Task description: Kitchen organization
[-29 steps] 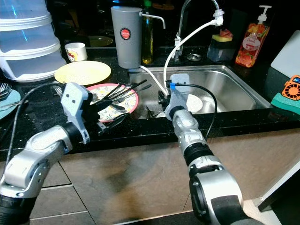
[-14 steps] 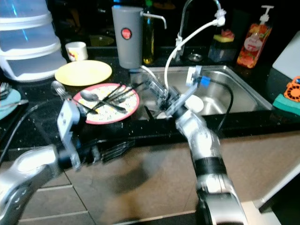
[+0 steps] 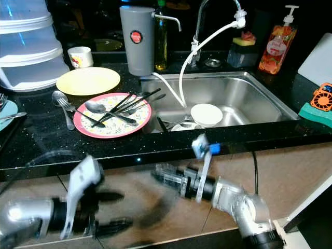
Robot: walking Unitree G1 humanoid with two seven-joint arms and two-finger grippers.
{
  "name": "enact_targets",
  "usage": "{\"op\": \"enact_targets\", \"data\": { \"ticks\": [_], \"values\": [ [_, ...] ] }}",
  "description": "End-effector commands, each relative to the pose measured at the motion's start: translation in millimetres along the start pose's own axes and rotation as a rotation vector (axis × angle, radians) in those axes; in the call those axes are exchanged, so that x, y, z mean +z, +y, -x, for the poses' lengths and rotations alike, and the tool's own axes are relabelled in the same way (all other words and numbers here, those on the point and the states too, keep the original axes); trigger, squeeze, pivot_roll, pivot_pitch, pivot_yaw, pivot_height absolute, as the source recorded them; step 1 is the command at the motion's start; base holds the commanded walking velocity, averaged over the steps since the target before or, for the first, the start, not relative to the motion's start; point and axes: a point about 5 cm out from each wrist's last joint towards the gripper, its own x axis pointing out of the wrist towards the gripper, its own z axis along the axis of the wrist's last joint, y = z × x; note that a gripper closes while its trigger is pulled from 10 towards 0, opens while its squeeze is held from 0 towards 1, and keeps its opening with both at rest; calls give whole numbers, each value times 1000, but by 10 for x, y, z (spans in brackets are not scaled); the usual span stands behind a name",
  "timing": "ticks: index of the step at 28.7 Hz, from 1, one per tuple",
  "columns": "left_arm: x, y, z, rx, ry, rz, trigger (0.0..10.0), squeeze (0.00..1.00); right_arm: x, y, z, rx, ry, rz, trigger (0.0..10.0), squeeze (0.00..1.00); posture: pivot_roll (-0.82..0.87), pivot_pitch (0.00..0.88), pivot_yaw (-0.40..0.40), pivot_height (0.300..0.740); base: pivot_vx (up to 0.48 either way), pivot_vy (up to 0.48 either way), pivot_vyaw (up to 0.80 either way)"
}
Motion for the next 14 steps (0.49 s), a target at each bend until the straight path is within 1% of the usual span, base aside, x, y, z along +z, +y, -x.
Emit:
{"op": "enact_targets", "data": {
  "ticks": [1, 2, 3, 4, 5, 6, 7, 8, 9, 11, 12, 13, 14],
  "values": [
    [-152, 9, -25, 28, 84, 23, 10000, 0, -114, -10, -6, -29, 89, 50, 10000, 0, 43, 89, -48, 740, 0, 0, 0],
    [-152, 9, -25, 28, 84, 23, 10000, 0, -114, -10, -6, -29, 89, 50, 10000, 0, 43, 89, -48, 740, 0, 0, 0],
    [-213, -7, -61, 33, 97, 41, 10000, 0, -192, -35, 1, -52, 137, 71, 10000, 0, 42, 85, -47, 740, 0, 0, 0],
    [-304, -23, -116, 52, 124, 71, 10000, 0, -314, -71, 19, -86, 221, 105, 10000, 0, 42, 85, -47, 740, 0, 0, 0],
    [-361, -37, -151, 63, 141, 89, 10000, 0, -393, -93, 35, -107, 277, 128, 10000, 0, 42, 85, -47, 740, 0, 0, 0],
    [-361, -37, -151, 63, 141, 89, 10000, 0, -393, -93, 35, -107, 277, 128, 10000, 0, 42, 85, -47, 740, 0, 0, 0],
    [-437, -34, -210, 100, 152, 121, 10000, 0, -491, -128, 55, -143, 343, 162, 10000, 0, 42, 85, -47, 740, 0, 0, 0],
    [-505, -12, -262, 149, 164, 136, 10000, 0, -574, -160, 75, -175, 397, 188, 10000, 0, 42, 85, -47, 740, 0, 0, 0],
    [-606, 32, -344, 226, 162, 168, 10000, 0, -692, -222, 107, -237, 447, 214, 10000, 0, 41, 78, -47, 740, 0, 0, 0],
    [-606, 32, -344, 226, 162, 168, 10000, 0, -692, -222, 107, -237, 447, 214, 10000, 0, 41, 78, -47, 740, 0, 0, 0],
    [-708, 79, -424, 307, 161, 188, 10000, 0, -807, -296, 140, -314, 483, 227, 10000, 0, 40, 76, -48, 740, 0, 0, 0],
    [-842, 133, -510, 396, 159, 222, 10000, 0, -953, -402, 198, -425, 531, 239, 10000, 0, 40, 77, -48, 740, 0, 0, 0],
    [-967, 157, -579, 461, 165, 248, 10000, 0, -1087, -474, 257, -506, 590, 270, 10000, 0, 40, 77, -48, 740, 0, 0, 0]
  ]
}}
